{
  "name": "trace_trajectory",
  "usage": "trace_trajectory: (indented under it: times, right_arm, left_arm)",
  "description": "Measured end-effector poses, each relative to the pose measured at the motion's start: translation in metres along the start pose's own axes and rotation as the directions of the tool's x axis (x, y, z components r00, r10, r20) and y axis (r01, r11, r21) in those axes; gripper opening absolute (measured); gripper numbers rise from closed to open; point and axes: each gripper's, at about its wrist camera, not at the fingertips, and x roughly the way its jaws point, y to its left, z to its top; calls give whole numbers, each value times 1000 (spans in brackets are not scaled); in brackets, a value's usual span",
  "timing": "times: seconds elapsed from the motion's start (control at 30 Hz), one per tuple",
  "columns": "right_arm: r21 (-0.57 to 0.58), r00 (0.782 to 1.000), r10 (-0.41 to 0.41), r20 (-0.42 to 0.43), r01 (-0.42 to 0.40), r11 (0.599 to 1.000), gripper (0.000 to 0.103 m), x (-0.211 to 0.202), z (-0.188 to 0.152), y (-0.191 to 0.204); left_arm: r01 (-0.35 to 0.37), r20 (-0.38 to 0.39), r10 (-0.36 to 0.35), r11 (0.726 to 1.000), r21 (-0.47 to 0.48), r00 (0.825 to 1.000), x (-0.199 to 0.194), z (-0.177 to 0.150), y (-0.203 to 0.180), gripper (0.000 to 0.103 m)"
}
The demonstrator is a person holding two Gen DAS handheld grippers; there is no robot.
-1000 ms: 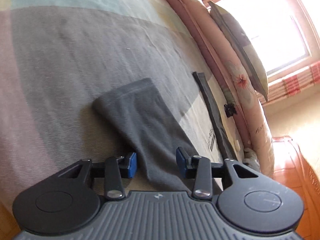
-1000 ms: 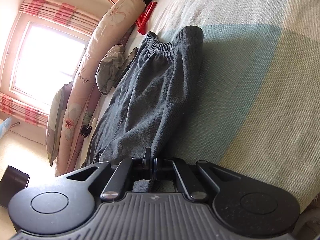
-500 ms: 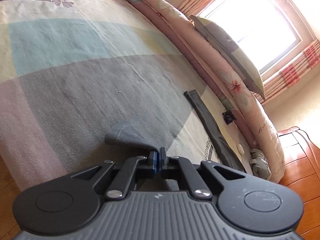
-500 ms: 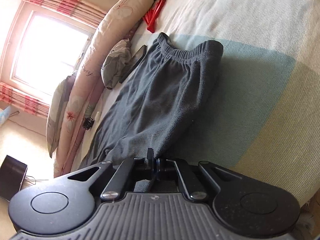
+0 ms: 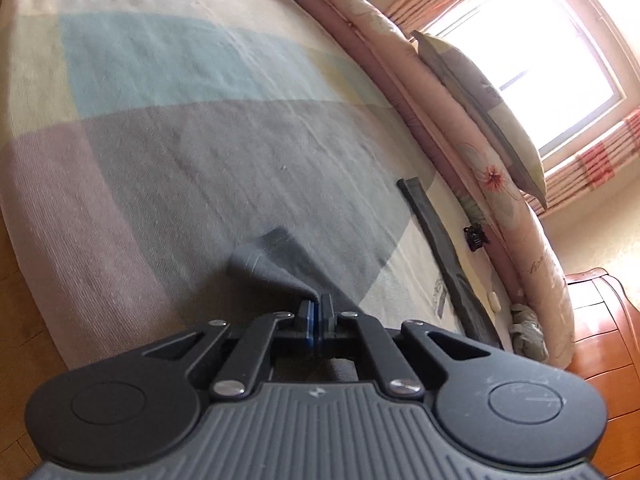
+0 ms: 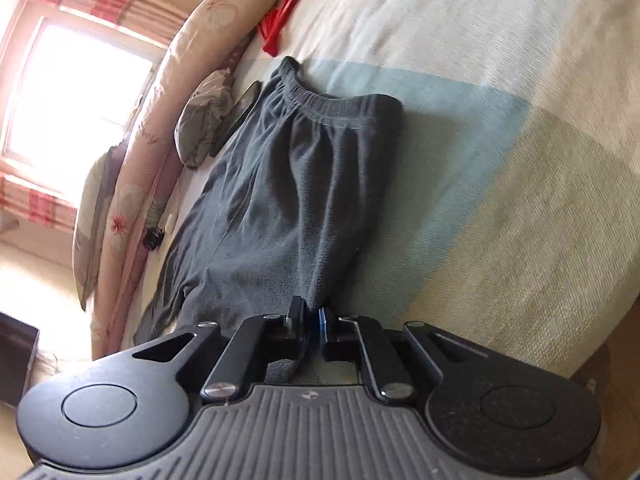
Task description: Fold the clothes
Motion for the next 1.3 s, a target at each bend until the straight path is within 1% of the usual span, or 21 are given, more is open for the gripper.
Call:
trace_trajectory:
  times: [0.03, 0.13, 0.2, 0.23, 0.27, 0.37, 0.47, 0.63, 0.8, 0.9, 1.0, 1.03, 1.07, 1.1, 1.13, 1.23, 1.3]
  right_arm:
    - [15, 1000, 10, 2, -10, 1000, 16, 0, 0, -3]
    - [39, 999, 30, 9, -31, 999, 18, 1, -1, -6]
    - [28, 999, 40, 4, -40, 999, 24, 7, -3, -1]
    - [12, 999, 48, -4, -48, 999, 28, 11, -5, 5]
    - [-9, 998, 52, -21, -52, 999, 30, 16, -8, 11]
    - [-75, 994, 62, -91, -69, 995, 30, 36, -26, 30]
    - [-102, 985, 94, -145, -109, 989, 30, 50, -46, 44]
    - [-142, 971, 113, -210, -144, 979, 30, 63, -71, 66]
    - [-199, 960, 112, -257, -166, 966, 30, 73, -89, 85]
    - [-220, 956, 116, -271, -179, 959, 31, 77, -97, 92]
    - [-268, 955, 110, -277, -186, 945, 32, 79, -104, 100]
    - [-291, 956, 102, -275, -184, 939, 30, 79, -106, 104]
    - [-314, 958, 89, -271, -176, 933, 20, 79, -107, 106]
    - [-331, 959, 80, -270, -170, 928, 12, 79, -108, 109]
    - [-344, 960, 78, -270, -172, 923, 7, 76, -108, 111]
    - [-376, 962, 81, -262, -179, 909, 5, 65, -107, 118]
    - [-385, 962, 79, -260, -178, 906, 4, 55, -105, 123]
  left_arm:
    - [-5, 0, 5, 1000, -3, 1000, 1, 0, 2, 0]
    - [-3, -7, 3, 1000, -24, 1000, 2, 1, 6, 0]
    - [0, -7, 0, 1000, -14, 1000, 0, 3, 3, 0]
    - [3, -6, -3, 1000, -10, 1000, -1, 4, 2, 0]
    - [6, -5, -6, 1000, -7, 1000, -1, 4, 0, 0]
    - [5, -9, -5, 1000, -4, 1000, 1, 3, -2, 0]
    - [-4, -16, 4, 1000, -11, 1000, 2, 1, 0, 0]
    - [-10, -21, 10, 1000, -9, 1000, 3, 0, 2, 0]
    - [-5, -33, 5, 1000, -3, 999, 5, -1, 2, 0]
    - [-1, -42, 1, 1000, -6, 999, 8, -2, 2, 0]
    - [5, -48, -5, 1000, -4, 999, 9, -3, 2, 0]
    - [6, -48, -6, 1000, -2, 999, 9, -3, 2, 0]
    - [5, -47, -5, 1000, 0, 999, 9, -3, 2, 0]
    - [4, -46, -4, 1000, 5, 999, 8, -3, 2, 0]
    - [2, -45, -2, 1000, 15, 999, 8, -3, 1, 0]
    - [-7, -40, 9, 998, 60, 999, 3, -2, -4, 0]
    - [-5, -35, 8, 997, 71, 999, -3, 1, -7, 0]
